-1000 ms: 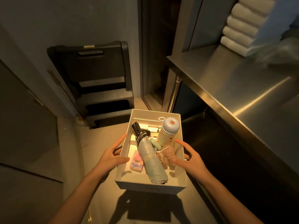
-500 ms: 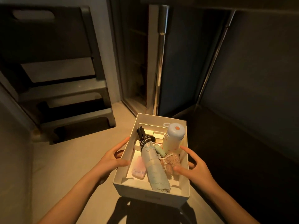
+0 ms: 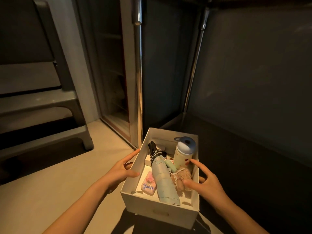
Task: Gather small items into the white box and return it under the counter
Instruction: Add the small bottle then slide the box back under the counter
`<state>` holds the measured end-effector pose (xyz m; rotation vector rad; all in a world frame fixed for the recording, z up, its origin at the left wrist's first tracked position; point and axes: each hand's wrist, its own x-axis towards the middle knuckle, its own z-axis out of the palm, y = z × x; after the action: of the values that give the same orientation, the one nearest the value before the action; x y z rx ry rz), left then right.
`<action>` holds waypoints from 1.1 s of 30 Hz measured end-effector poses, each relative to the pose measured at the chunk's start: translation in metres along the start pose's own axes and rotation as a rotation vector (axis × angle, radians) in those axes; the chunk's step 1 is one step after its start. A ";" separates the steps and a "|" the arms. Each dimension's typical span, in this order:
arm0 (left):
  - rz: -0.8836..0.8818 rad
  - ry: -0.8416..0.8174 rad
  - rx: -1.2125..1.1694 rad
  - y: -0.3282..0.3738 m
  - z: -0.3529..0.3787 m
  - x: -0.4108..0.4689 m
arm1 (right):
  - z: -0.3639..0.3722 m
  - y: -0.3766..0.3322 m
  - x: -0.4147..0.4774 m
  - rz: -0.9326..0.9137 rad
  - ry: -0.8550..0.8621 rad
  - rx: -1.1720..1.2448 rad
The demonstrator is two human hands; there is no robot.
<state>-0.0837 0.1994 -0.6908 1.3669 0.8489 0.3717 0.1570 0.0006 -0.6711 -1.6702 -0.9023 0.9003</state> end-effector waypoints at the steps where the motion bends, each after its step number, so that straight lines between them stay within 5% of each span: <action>1: 0.000 -0.008 0.007 -0.002 0.003 0.006 | -0.002 0.003 0.001 0.008 0.019 -0.003; 14: 0.035 -0.021 0.183 0.021 0.008 0.049 | 0.009 0.009 0.018 -0.005 0.186 0.091; 19: 0.026 0.017 0.191 0.022 0.009 0.058 | 0.019 0.018 -0.011 -0.014 0.099 0.169; 25: 0.025 0.039 0.185 0.025 0.011 0.063 | 0.028 0.035 -0.030 -0.219 0.067 -0.340; 33: 0.053 0.006 -0.057 0.000 0.010 0.019 | 0.045 0.059 -0.027 0.020 0.214 0.009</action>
<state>-0.0643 0.2054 -0.6967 1.3381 0.8026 0.4387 0.1141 -0.0182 -0.7345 -1.7327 -0.7361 0.7220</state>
